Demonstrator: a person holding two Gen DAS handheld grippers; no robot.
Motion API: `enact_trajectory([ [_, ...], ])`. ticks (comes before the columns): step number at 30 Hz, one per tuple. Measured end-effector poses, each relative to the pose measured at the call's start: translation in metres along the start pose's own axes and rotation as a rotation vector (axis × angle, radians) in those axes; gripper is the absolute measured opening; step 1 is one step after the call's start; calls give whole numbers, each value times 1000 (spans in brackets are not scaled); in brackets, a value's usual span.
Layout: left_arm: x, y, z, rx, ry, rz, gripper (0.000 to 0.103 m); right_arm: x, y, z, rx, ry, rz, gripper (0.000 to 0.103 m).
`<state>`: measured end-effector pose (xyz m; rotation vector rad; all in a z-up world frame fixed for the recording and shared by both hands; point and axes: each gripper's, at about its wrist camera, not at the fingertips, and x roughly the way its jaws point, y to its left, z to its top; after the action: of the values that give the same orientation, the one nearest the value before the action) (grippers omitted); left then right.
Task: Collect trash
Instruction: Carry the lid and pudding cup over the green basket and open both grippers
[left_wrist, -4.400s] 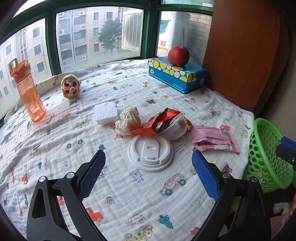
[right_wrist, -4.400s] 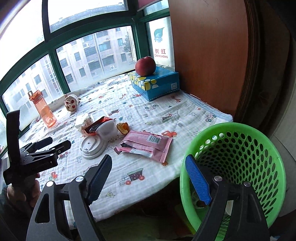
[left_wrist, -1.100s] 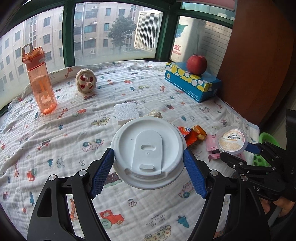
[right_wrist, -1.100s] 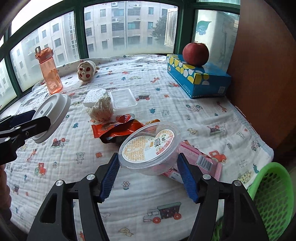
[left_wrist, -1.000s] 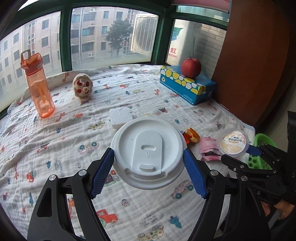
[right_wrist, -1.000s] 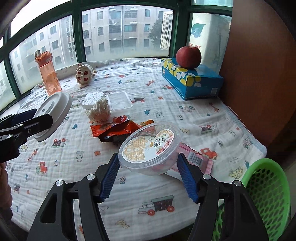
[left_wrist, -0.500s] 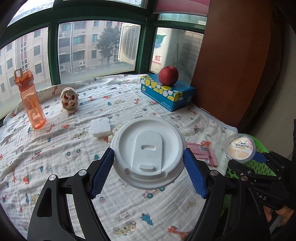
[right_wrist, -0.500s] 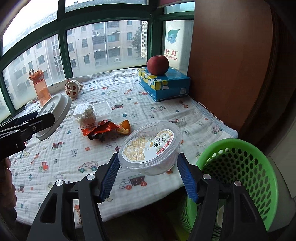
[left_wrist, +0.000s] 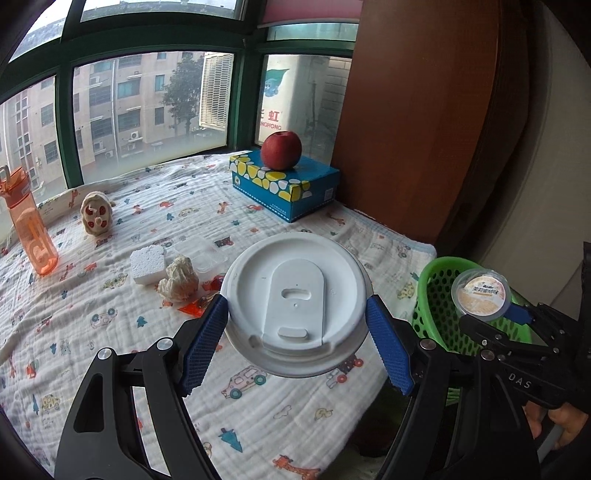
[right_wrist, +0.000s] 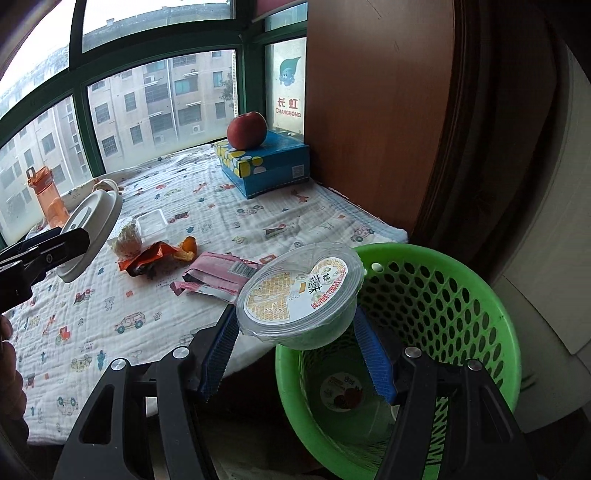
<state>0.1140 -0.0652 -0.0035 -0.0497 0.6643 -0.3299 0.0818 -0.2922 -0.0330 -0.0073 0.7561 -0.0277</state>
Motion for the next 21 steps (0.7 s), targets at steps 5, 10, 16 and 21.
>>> enact_trajectory([
  [5,5,-21,4,20,7,-33,75,-2,-26,-9,42,15,-29,62],
  [10,8,-41,7,53,6,-62,75,-2,-51,-19,88,37,-55,62],
  [16,14,-62,10,83,16,-92,75,-2,-78,-30,149,57,-66,63],
  [21,19,-81,10,113,27,-120,75,-8,-96,-36,182,49,-84,68],
])
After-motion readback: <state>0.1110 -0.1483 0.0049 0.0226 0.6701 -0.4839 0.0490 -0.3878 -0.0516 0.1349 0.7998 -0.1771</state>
